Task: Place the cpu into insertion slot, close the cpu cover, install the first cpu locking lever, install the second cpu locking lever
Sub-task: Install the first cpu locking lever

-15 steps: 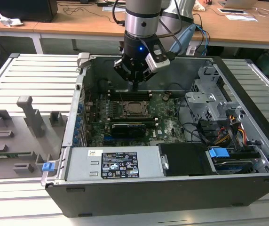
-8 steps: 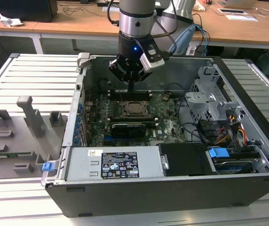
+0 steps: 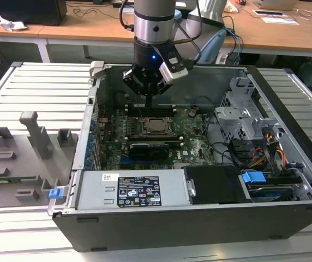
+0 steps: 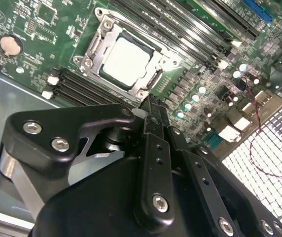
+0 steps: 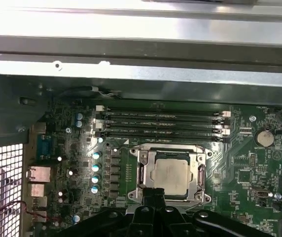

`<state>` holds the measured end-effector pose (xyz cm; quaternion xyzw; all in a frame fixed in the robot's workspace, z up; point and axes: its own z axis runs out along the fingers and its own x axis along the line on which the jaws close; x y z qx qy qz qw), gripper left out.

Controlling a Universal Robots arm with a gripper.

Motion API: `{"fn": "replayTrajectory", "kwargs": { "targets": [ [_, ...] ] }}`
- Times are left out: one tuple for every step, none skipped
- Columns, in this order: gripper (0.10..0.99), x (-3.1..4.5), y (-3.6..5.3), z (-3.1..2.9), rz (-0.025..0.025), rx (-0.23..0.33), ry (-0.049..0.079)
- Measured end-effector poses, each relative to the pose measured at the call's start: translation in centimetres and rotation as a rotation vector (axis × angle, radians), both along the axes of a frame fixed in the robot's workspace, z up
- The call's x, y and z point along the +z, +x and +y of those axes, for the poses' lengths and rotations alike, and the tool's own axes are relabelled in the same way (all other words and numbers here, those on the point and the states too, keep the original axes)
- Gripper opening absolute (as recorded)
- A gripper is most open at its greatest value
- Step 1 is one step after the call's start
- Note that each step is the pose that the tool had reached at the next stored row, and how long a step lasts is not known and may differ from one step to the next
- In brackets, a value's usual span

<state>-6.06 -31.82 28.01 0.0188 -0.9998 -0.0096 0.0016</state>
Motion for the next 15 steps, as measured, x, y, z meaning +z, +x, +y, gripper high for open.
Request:
{"fn": "replayTrajectory", "kwargs": {
  "targets": [
    [0.106,0.00,-0.28,0.00,0.0001,0.000,0.000],
    [0.106,0.00,-0.48,0.00,0.0001,0.000,0.000],
    [0.106,-0.01,-0.65,0.00,0.0000,0.000,0.000],
    [0.106,-0.02,-0.87,0.00,0.0000,0.000,0.000],
    [0.106,-0.02,-1.03,0.00,0.0001,0.000,0.000],
    [0.106,-0.02,-1.17,0.00,0.0001,0.000,0.000],
    [0.106,-0.03,-1.49,0.00,0.0000,0.000,0.000],
    [0.106,-0.04,-1.61,0.00,0.0000,0.000,0.000],
    [0.106,-0.05,-1.74,0.00,-0.0001,0.000,0.000],
    [0.106,-0.06,-1.90,0.00,0.0000,0.000,0.000],
    [0.106,-0.08,-2.00,0.00,0.0000,0.001,0.000],
    [0.106,-0.10,-2.12,0.00,-0.0002,0.001,0.000],
    [0.106,-0.12,-2.20,0.00,-0.0001,0.001,0.000],
    [0.106,-0.16,-2.37,0.01,-0.0003,0.002,0.000],
    [0.106,-0.19,-2.59,0.03,-0.0003,0.002,0.000]
  ]
}}
